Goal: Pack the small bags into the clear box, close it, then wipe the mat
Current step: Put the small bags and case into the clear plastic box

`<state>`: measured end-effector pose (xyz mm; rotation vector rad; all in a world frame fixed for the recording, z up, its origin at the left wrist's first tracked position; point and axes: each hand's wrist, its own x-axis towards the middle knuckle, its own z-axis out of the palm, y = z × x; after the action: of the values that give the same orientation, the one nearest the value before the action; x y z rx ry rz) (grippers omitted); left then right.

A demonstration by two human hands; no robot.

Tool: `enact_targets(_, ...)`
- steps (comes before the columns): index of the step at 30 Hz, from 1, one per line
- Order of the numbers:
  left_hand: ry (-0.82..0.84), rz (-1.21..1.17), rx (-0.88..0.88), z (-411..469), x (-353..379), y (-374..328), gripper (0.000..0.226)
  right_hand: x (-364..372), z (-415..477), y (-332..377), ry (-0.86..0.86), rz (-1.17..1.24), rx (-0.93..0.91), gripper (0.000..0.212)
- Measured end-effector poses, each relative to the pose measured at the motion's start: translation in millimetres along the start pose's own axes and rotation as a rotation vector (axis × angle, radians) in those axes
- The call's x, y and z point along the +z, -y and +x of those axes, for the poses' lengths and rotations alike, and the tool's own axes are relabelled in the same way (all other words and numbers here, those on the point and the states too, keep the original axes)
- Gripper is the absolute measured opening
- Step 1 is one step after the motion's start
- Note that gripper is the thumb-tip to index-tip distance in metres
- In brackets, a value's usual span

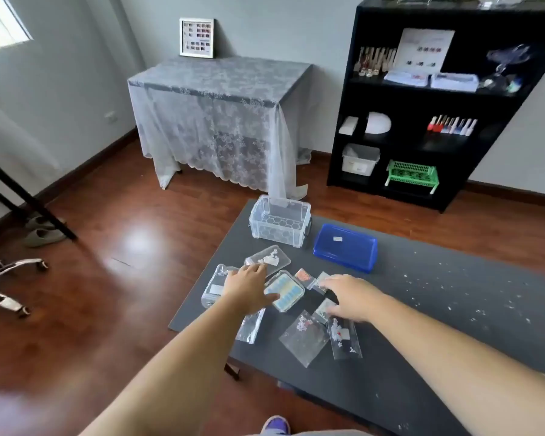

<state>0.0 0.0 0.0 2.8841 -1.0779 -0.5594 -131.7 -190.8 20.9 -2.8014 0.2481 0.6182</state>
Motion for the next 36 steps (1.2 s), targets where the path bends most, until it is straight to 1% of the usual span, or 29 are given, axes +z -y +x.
enact_targets(3, -0.050, -0.055, -0.018, 9, 3, 5, 0.046, 2, 14, -6, -0.038, 0.038, 0.051, 0.048)
enact_targets(5, -0.084, -0.087, -0.042, 17, 3, 12, 0.042, 4, 24, -8, -0.052, 0.032, 0.078, 0.047)
enact_targets(8, -0.099, -0.094, -0.068, 30, 4, 22, 0.048, 11, 41, -8, -0.077, 0.058, 0.106, 0.052)
enact_targets(10, -0.087, -0.099, -0.078, 39, 4, 26, 0.050, 16, 48, -8, -0.104, 0.102, 0.133, 0.051)
enact_targets(14, -0.077, -0.138, -0.101, 53, 6, 26, 0.049, 20, 62, -4, -0.182, 0.203, 0.170, 0.025)
enact_targets(16, -0.094, -0.201, -0.123, 56, 6, 23, 0.052, 15, 68, -3, -0.159, 0.229, 0.195, 0.027)
enact_targets(19, -0.084, -0.281, -0.166, 61, 4, 23, 0.063, 8, 74, -2, -0.103, 0.243, 0.202, 0.034)
enact_targets(21, -0.078, -0.323, -0.196, 62, 3, 25, 0.073, 7, 75, -2, -0.078, 0.241, 0.193, 0.029)
enact_targets(23, -0.077, -0.404, -0.235, 63, 3, 28, 0.077, 9, 75, -4, -0.070, 0.223, 0.181, 0.017)
enact_targets(24, -0.076, -0.444, -0.253, 63, 4, 29, 0.075, 10, 74, -5, -0.067, 0.215, 0.176, 0.014)
enact_targets(25, -0.073, -0.473, -0.265, 62, 4, 30, 0.068, 11, 72, -6, -0.065, 0.214, 0.176, 0.016)
enact_targets(27, -0.064, -0.513, -0.274, 61, 4, 33, 0.048, 11, 68, -8, -0.069, 0.225, 0.174, 0.026)
enact_targets(29, -0.074, -0.549, -0.284, 59, 3, 34, 0.033, 8, 64, -9, -0.102, 0.232, 0.159, 0.033)
enact_targets(31, -0.098, -0.582, -0.295, 56, 0, 34, 0.021, 3, 60, -10, -0.141, 0.265, 0.138, 0.032)
enact_targets(34, -0.140, -0.650, -0.323, 47, -10, 33, 0.015, -5, 53, -10, -0.175, 0.298, 0.104, 0.028)
enact_targets(36, -0.166, -0.700, -0.327, 39, -18, 34, 0.010, -13, 47, -10, -0.174, 0.312, 0.084, 0.030)
